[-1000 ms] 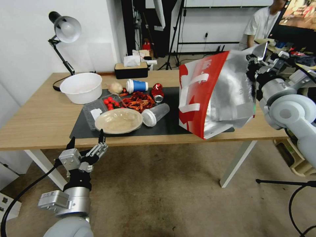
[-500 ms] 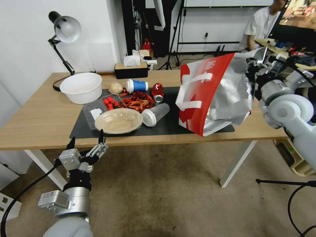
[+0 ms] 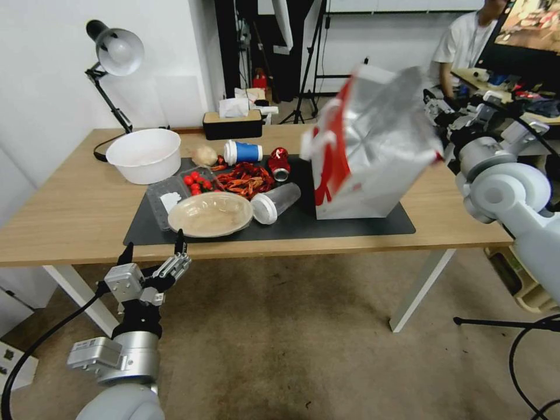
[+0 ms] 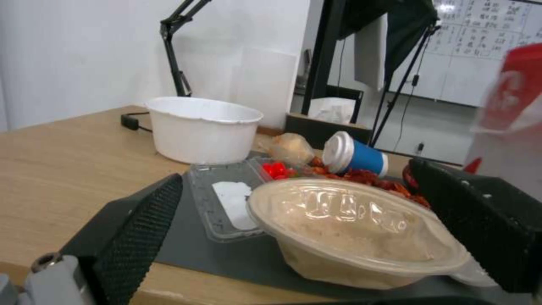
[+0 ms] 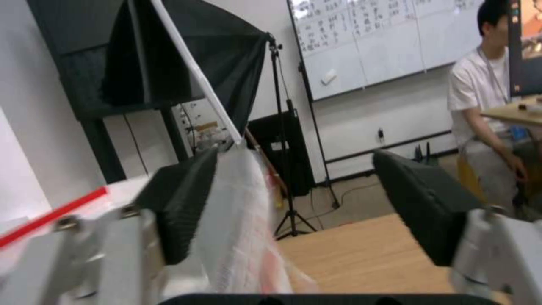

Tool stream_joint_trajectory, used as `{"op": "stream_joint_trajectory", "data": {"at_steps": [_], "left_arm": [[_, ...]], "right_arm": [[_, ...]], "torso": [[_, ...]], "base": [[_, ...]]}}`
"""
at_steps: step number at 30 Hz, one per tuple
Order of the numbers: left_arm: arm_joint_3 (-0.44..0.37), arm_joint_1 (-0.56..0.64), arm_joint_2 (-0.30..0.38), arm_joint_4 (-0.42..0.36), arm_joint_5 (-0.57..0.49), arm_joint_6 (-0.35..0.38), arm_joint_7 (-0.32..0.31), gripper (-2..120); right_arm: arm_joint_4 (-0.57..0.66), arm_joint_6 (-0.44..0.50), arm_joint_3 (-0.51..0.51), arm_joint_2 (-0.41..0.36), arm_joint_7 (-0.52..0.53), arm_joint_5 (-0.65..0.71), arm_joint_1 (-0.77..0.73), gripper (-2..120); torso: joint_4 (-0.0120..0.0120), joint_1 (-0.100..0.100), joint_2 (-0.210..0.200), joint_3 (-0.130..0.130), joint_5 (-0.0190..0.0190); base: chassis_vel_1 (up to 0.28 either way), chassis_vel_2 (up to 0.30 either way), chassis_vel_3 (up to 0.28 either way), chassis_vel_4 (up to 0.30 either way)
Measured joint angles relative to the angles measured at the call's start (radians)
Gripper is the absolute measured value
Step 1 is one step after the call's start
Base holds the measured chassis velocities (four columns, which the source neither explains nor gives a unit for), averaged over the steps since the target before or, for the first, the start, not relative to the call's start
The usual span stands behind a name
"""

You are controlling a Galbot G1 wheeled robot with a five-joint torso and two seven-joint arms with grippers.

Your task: Pick up the food delivery bag from the floor and place it on the table.

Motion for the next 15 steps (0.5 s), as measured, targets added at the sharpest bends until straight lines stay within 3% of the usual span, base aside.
{"op": "stream_joint_trajectory", "data": {"at_steps": [6,15], "left_arm": [[-0.001,0.003,-0.002,-0.004,0.0,0.0,0.0,100],[-0.009,0.008,-0.002,-0.014,0.003,-0.003,0.006,100]], "right_arm": [[0.012,0.002,0.002,-0.01,-0.026,-0.038,-0.008,98],[0.06,0.006,0.037,-0.019,-0.045,-0.055,-0.07,100]], "torso": [[-0.0001,0.0,0.0,0.0,0.0],[0.0,0.0,0.0,0.0,0.0]], "base": [[0.0,0.0,0.0,0.0],[0.0,0.0,0.0,0.0]]}}
